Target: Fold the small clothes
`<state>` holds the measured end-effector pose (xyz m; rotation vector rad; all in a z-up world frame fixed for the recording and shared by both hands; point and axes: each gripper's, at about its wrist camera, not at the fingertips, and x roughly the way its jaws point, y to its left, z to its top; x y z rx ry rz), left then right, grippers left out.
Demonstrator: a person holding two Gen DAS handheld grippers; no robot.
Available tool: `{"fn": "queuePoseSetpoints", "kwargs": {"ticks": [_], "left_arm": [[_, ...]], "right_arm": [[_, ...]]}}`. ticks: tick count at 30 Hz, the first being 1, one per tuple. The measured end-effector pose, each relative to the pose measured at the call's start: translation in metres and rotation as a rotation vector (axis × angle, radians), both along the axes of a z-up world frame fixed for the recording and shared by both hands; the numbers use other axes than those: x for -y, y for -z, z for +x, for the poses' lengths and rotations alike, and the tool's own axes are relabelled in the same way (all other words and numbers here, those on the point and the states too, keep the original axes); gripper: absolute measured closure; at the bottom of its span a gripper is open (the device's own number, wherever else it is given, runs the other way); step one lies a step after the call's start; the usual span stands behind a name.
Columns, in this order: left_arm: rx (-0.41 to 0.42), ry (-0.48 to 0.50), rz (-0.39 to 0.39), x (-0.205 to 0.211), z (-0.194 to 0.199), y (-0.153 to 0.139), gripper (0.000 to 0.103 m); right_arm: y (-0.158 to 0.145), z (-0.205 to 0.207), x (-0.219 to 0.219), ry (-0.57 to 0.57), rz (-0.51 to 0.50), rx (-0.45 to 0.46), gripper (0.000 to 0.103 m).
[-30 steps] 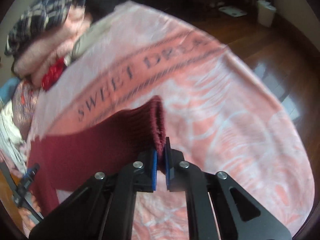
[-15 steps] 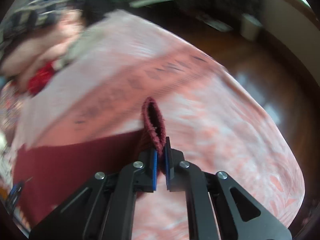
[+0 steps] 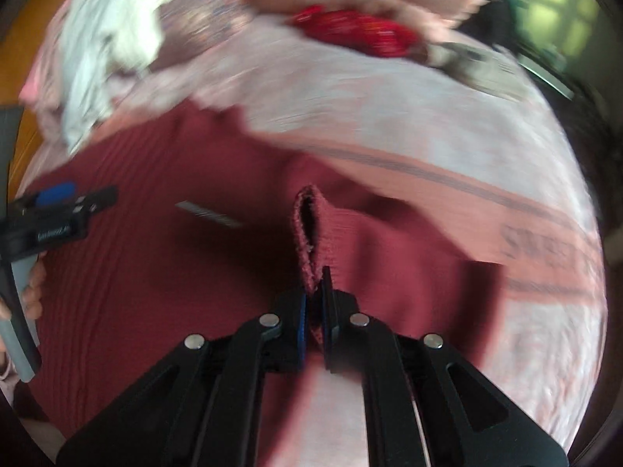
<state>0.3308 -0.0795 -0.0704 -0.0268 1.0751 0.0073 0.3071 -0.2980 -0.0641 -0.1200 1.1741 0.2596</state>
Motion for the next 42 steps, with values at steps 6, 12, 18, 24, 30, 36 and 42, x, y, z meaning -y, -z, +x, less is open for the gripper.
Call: {"fn": "queuePoseSetpoints", "kwargs": {"ticks": [6,12,18,24,30,36,42], "left_arm": [[-0.007,0.036,-0.041,-0.003,-0.002,0.0,0.004],[-0.06,0.141,-0.173,0.047,-0.009,0.009,0.004],[-0.144,0.254,-0.23,0.127,-0.018,0.033,0.004],[-0.169,0.27,-0.221,0.179,-0.014,0.053,0.01],[-0.115,0.233,-0.152,0.192,-0.014,0.057,0.062],[-0.023,0.234,-0.248,0.18,-0.022,0.024,0.087],[0.084,0.225,-0.248,0.127,-0.018,-0.024,0.087]], "right_arm": [[0.001,0.004,-0.015,-0.02,0.138,-0.048,0.064],[-0.039,-0.008,0.063,0.161,0.15,0.063,0.064],[-0.019,-0.025,0.122,0.236,0.166,0.038,0.065],[-0.011,-0.044,0.167,0.267,0.201,0.041,0.065],[-0.009,-0.054,0.195,0.319,0.243,0.049,0.065],[-0.008,-0.053,0.198,0.354,0.266,0.037,0.065],[-0.009,-0.042,0.171,0.313,0.278,0.022,0.065]]}}
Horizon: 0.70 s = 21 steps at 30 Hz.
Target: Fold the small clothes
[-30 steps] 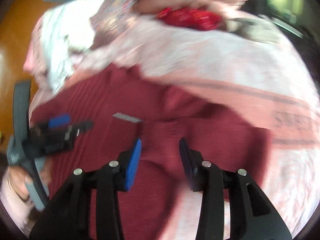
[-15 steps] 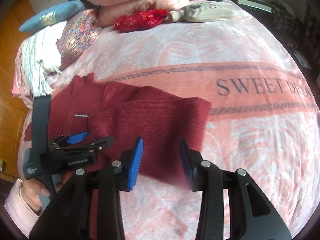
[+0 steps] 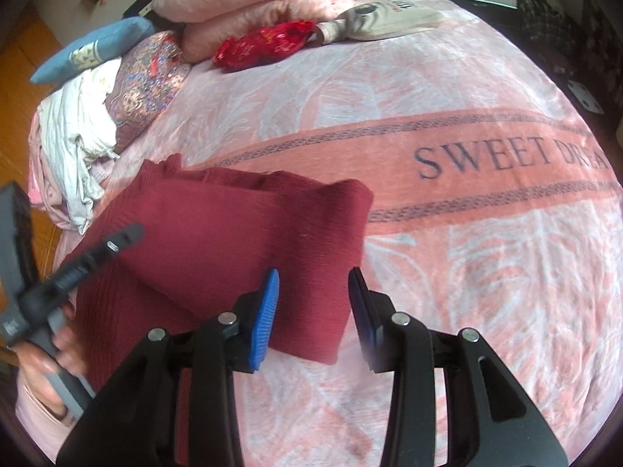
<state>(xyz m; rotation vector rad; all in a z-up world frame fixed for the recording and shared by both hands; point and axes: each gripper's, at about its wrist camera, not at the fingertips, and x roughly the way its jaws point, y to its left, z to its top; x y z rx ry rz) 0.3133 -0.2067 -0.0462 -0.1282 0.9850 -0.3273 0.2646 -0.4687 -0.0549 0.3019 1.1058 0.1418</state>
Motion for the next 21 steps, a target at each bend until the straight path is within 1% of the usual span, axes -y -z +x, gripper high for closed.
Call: {"fn": "queuePoseSetpoints", "kwargs": {"ticks": [2,3,5,6,9,10,11,12,13,14,15,16,18,19,20,21], "left_arm": [[0.018,-0.023,0.004,-0.028,0.008,-0.009,0.086],[0.02,-0.048,0.011,-0.05,0.014,-0.013,0.086],[0.022,-0.085,0.024,-0.077,0.019,-0.016,0.085],[0.021,-0.113,0.044,-0.098,0.023,-0.015,0.085],[-0.002,-0.168,0.088,-0.148,0.03,-0.008,0.083],[-0.007,-0.181,0.097,-0.159,0.031,-0.004,0.082],[-0.023,-0.196,0.117,-0.175,0.034,0.003,0.08],[-0.037,-0.209,0.129,-0.187,0.037,0.011,0.079],[-0.052,-0.212,0.128,-0.193,0.037,0.018,0.074],[-0.077,-0.207,0.124,-0.199,0.04,0.026,0.065],[-0.102,-0.216,0.133,-0.205,0.041,0.036,0.064],[-0.108,-0.223,0.142,-0.209,0.04,0.043,0.064],[-0.141,-0.206,0.179,-0.212,0.043,0.058,0.054],[-0.161,-0.194,0.188,-0.212,0.044,0.065,0.045],[-0.171,-0.177,0.191,-0.213,0.044,0.072,0.04],[-0.172,-0.167,0.199,-0.212,0.043,0.075,0.038]], "right_arm": [[0.002,0.006,-0.013,-0.018,0.025,-0.011,0.065],[0.003,0.008,-0.019,-0.027,0.029,-0.016,0.065],[0.006,0.014,-0.035,-0.053,0.027,-0.029,0.065],[0.008,0.016,-0.041,-0.064,0.029,-0.034,0.064],[0.016,0.023,-0.064,-0.095,0.048,-0.063,0.061],[0.019,0.025,-0.07,-0.1,0.053,-0.071,0.058],[0.023,0.028,-0.078,-0.105,0.059,-0.083,0.054],[0.026,0.03,-0.083,-0.108,0.061,-0.092,0.054],[0.03,0.032,-0.089,-0.111,0.062,-0.102,0.054],[0.033,0.034,-0.095,-0.112,0.063,-0.111,0.054],[0.038,0.037,-0.102,-0.117,0.071,-0.126,0.054],[0.042,0.038,-0.105,-0.119,0.076,-0.136,0.054],[0.049,0.042,-0.114,-0.115,0.062,-0.157,0.053],[0.052,0.044,-0.117,-0.111,0.053,-0.167,0.052],[0.056,0.046,-0.119,-0.102,0.047,-0.183,0.05],[0.06,0.047,-0.12,-0.096,0.045,-0.198,0.048]]}}
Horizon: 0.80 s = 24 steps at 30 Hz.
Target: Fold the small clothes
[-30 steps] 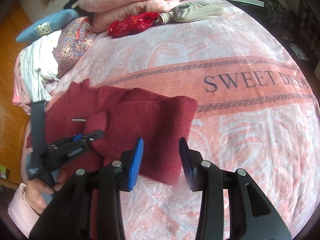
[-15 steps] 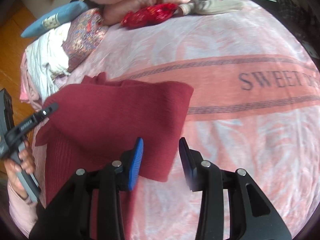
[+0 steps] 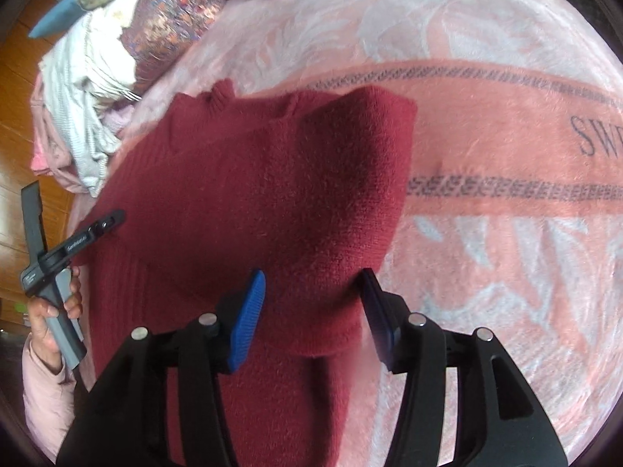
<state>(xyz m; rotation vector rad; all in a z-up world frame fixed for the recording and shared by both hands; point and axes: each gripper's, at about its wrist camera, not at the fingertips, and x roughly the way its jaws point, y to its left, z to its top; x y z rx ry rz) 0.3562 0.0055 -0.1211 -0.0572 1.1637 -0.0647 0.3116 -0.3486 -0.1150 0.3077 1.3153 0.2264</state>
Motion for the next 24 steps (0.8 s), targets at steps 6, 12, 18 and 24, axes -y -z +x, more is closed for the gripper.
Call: {"fn": "queuePoseSetpoints", "kwargs": {"ticks": [6,12,18,24], "left_arm": [[-0.047,-0.011,-0.074,-0.022,-0.004,0.009,0.004],[0.052,-0.096,-0.23,-0.049,-0.013,-0.035,0.004],[-0.044,-0.059,-0.199,-0.024,-0.013,0.001,0.004],[-0.035,0.002,-0.038,-0.002,-0.014,0.019,0.006]], "right_arm": [[0.016,-0.001,0.005,0.011,0.017,-0.047,0.066],[-0.003,-0.008,0.018,0.024,0.012,-0.008,0.093],[0.015,-0.011,0.012,0.024,-0.071,-0.04,0.093],[0.013,-0.01,0.008,0.007,-0.112,-0.042,0.09]]}}
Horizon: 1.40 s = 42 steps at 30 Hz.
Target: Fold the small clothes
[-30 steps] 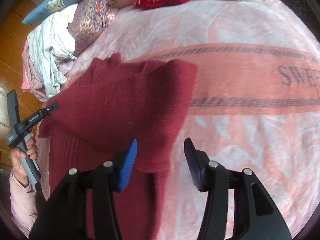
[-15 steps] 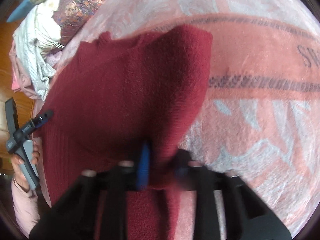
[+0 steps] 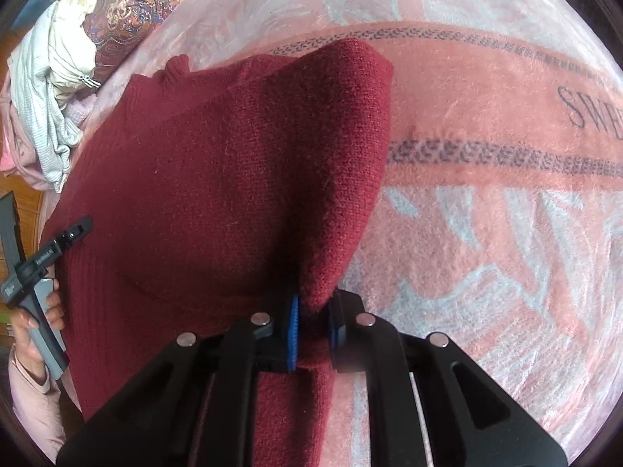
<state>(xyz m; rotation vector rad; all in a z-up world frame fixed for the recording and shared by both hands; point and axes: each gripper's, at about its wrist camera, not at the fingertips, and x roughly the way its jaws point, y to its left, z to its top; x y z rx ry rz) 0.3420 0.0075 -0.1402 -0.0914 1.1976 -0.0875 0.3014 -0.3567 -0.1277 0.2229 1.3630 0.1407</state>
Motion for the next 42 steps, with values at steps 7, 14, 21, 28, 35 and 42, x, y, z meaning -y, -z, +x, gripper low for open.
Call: {"fn": "queuePoseSetpoints", "kwargs": {"ticks": [7,14,21,28,35,42], "left_arm": [[-0.033,-0.079,-0.166,-0.05,-0.006,-0.028,0.006],[-0.002,-0.16,-0.049,-0.134,-0.016,-0.051,0.004],[-0.024,-0.377,0.04,-0.263,-0.035,-0.04,0.004],[-0.063,-0.517,0.021,-0.336,-0.04,-0.005,0.004],[-0.061,-0.53,-0.029,-0.347,-0.03,0.012,0.004],[-0.006,-0.55,-0.041,-0.356,-0.031,0.007,0.066]], "right_arm": [[-0.059,-0.015,-0.016,0.02,-0.13,0.121,0.068],[-0.075,-0.001,-0.098,-0.111,-0.04,0.124,0.064],[-0.04,0.031,-0.184,-0.179,0.004,0.059,0.06],[-0.027,0.041,-0.222,-0.204,-0.038,0.055,0.058],[-0.011,0.048,-0.235,-0.213,-0.062,0.046,0.052],[-0.01,0.046,-0.236,-0.226,-0.061,0.063,0.05]]}}
